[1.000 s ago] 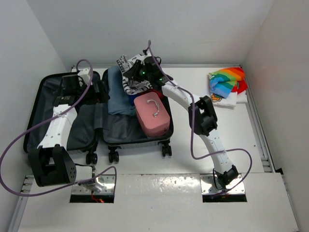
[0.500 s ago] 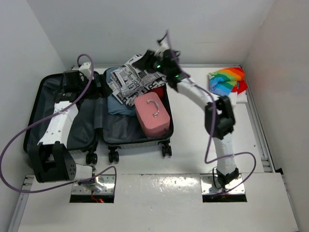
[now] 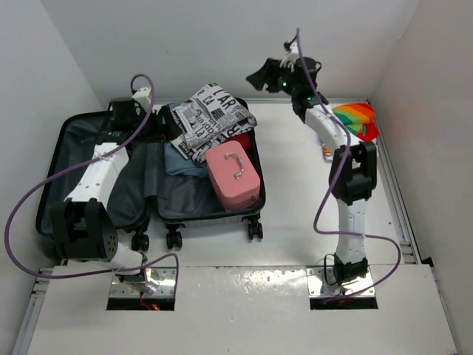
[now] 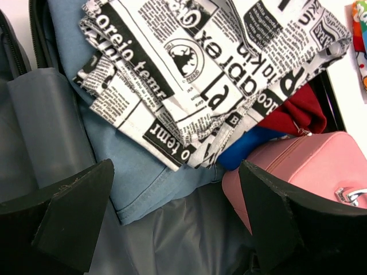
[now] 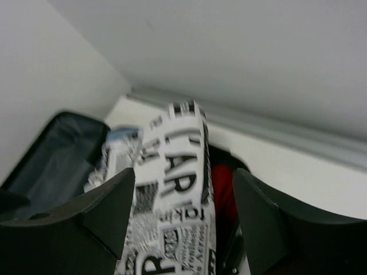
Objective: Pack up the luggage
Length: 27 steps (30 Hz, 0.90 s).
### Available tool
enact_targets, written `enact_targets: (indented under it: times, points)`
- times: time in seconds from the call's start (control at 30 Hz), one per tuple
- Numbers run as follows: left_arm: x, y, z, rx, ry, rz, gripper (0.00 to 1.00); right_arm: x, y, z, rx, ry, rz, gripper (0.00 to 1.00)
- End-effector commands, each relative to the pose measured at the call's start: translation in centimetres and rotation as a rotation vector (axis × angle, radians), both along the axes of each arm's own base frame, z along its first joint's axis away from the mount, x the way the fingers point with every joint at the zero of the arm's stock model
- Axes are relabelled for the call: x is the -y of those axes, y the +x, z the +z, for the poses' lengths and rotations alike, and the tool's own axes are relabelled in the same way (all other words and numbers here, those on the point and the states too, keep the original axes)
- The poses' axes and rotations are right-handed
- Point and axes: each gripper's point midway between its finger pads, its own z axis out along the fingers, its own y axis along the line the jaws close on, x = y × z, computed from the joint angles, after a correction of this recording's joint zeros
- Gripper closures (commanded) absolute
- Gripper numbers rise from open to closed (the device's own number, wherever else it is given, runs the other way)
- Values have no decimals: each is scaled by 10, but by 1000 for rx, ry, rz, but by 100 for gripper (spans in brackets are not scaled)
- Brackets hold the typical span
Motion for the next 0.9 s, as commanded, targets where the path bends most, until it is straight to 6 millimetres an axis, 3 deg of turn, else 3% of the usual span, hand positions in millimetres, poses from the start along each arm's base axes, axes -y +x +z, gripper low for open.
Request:
enact_targets:
  times: [0.0, 0.13, 0.4, 0.57, 0.77, 0.87]
  points:
    - [2, 9, 23, 72, -9, 12, 4, -25, -10, -35, -54, -72, 112, 31]
    - [5, 9, 23, 72, -5, 10, 4, -36, -9, -47, -36, -158, 128, 32]
    - [5, 6, 14, 52, -5, 10, 4, -65, -24, -99, -69, -325, 212, 37]
    - [5, 5, 10, 43, -5, 10, 4, -71, -29, -119, -95, -391, 236, 42]
    - [5, 5, 10, 43, -5, 10, 4, -66, -30, -138, -139, -462, 220, 41]
    - [5, 4, 6, 33, -5, 11, 4, -63, -31, -148, -141, -520, 213, 35]
